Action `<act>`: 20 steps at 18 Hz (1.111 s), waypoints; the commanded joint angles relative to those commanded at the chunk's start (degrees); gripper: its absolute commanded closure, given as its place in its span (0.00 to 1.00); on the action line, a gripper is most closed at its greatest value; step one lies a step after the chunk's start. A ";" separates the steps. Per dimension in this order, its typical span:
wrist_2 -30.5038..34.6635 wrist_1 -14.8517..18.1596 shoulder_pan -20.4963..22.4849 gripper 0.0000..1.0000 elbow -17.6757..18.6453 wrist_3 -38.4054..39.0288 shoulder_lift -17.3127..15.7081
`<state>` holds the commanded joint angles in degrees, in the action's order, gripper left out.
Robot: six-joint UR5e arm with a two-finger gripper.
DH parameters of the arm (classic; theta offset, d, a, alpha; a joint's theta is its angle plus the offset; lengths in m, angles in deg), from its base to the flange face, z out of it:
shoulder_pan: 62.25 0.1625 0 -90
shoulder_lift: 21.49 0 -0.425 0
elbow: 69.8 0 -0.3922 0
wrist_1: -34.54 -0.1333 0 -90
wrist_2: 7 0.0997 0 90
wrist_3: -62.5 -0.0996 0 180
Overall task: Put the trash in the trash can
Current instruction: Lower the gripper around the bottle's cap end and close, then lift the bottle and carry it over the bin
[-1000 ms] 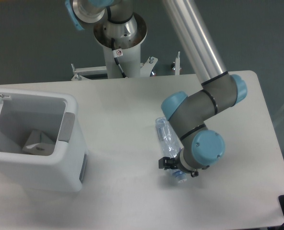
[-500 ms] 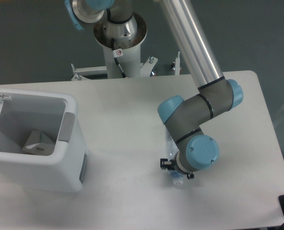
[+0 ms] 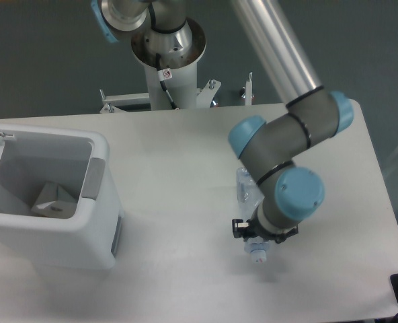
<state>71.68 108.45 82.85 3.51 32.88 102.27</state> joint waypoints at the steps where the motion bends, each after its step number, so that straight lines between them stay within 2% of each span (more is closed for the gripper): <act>1: -2.02 0.00 0.09 0.61 -0.27 0.00 -0.53; 3: -8.07 -1.57 0.44 0.61 -1.84 -0.09 -1.58; 5: -11.87 -4.55 0.53 0.61 -1.94 -0.09 -2.64; 8: -18.27 -6.59 1.67 0.61 -2.11 -0.35 -4.48; 10: -28.34 -9.12 2.63 0.63 -2.20 0.09 -5.80; 12: -35.84 -10.28 3.34 0.63 -2.20 0.18 -7.20; 16: -50.26 -10.55 3.96 0.63 -2.55 0.18 -8.53; 18: -54.75 -10.81 4.22 0.63 -2.64 -0.09 -9.58; 20: -57.23 -12.47 3.61 0.63 -2.29 0.00 -11.34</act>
<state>14.45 95.98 86.46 1.22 32.88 90.93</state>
